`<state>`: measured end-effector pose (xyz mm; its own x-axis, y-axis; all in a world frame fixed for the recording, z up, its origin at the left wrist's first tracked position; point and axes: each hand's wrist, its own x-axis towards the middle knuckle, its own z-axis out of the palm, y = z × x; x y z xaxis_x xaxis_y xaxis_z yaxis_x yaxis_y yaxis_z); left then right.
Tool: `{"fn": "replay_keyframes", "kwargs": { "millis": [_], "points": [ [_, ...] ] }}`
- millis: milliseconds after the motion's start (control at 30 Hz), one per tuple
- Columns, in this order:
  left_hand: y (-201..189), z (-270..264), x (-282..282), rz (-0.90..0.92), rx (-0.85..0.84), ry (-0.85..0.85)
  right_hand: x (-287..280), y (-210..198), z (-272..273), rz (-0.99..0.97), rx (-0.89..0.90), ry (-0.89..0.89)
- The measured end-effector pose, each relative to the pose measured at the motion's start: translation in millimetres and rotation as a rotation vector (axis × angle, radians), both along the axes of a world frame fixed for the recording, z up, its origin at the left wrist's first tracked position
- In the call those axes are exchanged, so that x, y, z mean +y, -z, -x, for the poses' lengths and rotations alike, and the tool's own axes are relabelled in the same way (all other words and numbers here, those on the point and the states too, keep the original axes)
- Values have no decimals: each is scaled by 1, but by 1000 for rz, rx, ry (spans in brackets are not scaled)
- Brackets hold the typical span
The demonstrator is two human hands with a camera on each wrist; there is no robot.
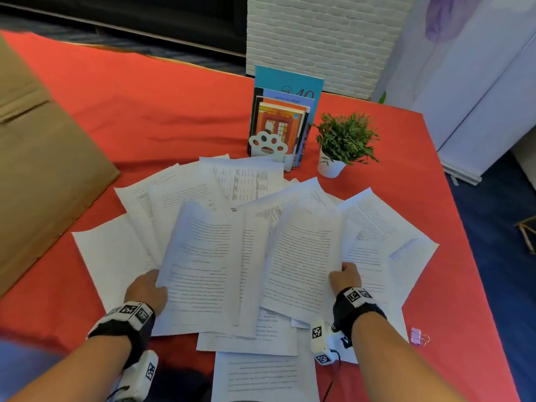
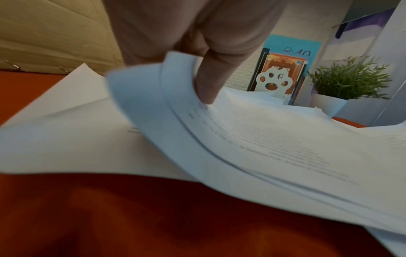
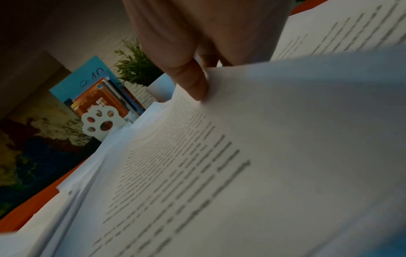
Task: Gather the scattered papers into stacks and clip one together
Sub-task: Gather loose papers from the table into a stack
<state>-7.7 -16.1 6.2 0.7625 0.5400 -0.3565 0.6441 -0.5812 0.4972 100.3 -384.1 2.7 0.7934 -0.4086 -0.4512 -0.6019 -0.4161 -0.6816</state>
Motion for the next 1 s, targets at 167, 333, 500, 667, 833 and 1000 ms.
{"fn": "replay_keyframes", "kwargs": {
  "millis": [167, 333, 500, 667, 833, 1000],
  "points": [
    [-7, 11, 22, -41, -59, -53, 5, -15, 1, -74, -95, 74],
    [-15, 12, 42, 13, -141, -132, -19, -17, 15, 86, -40, -97],
    [-10, 1, 8, 179, -101, -75, -13, -6, 38, 63, -20, -233],
    [1, -12, -41, 179, 11, 180, 7, 2, 51, 15, 29, -264],
    [4, -18, -77, 179, 95, 368, 32, -4, 58, -172, 104, -240],
    [1, -23, -82, 388, -65, 290, 35, 1, 58, 37, 70, -408]
  ]
}}
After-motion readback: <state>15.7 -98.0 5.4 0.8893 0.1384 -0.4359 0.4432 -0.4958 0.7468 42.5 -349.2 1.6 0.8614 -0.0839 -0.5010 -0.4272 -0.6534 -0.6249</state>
